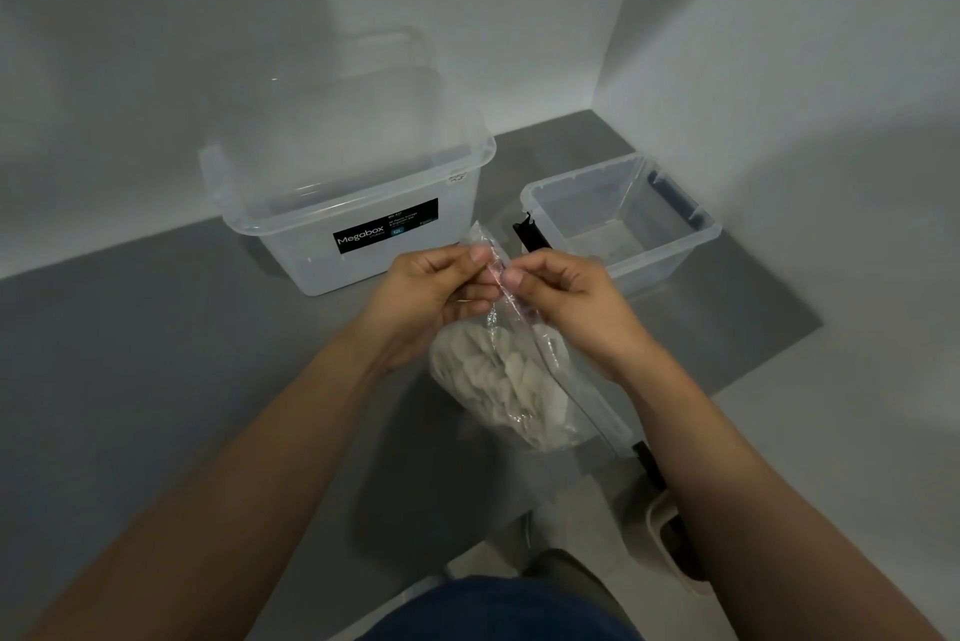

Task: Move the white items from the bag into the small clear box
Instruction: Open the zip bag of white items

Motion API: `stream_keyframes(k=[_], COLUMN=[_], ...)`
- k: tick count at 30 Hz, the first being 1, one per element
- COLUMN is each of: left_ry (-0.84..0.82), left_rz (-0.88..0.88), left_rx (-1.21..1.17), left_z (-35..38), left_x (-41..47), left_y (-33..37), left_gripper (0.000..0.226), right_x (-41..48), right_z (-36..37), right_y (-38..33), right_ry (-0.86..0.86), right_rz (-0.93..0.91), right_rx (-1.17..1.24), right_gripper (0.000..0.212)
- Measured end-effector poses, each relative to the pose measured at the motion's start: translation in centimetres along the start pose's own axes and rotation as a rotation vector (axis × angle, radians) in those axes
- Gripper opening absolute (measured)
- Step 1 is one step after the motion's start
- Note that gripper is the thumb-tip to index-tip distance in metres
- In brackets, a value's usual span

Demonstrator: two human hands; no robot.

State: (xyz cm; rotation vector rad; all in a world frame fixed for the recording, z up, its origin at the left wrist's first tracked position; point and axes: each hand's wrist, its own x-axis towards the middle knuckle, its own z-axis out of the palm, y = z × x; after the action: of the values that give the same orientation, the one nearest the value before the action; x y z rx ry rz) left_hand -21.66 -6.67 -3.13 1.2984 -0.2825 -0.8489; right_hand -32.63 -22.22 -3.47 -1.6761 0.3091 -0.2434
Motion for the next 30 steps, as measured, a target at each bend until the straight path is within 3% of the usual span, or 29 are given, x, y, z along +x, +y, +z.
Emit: stream_keyframes(k=[7, 13, 21, 24, 30], left_ry=[-0.077, -0.04, -0.012, -0.021, -0.019], left_rz=[0.144, 0.212, 0.32, 0.363, 0.358], left_rx=[0.394, 0.592, 0.697, 0.831, 1.09], left_z=[0.3, 0.4, 0.6, 0.6, 0.2], left_x=[-0.8, -1.0, -1.1, -1.4, -1.0], left_y=[0.9, 1.4, 0.8, 1.2, 2.5], left_gripper=[0.018, 0.022, 0.021, 0.024, 0.024], right_x=[-0.9, -0.9, -0.4, -0.3, 0.2], right_z=[1.1, 1.4, -0.1, -0.4, -0.2], right_y=[-1.4, -2.1, -3.2, -3.2, -3.1], right_ry=[0.059, 0.097, -0.08, -0.067, -0.002], right_rz=[-0.199, -0.233, -0.245, -0.276, -0.273], right_rx=[-0.579, -0.685, -0.91, -1.069, -1.071], right_gripper=[0.019, 0.025, 0.022, 0.031, 0.029])
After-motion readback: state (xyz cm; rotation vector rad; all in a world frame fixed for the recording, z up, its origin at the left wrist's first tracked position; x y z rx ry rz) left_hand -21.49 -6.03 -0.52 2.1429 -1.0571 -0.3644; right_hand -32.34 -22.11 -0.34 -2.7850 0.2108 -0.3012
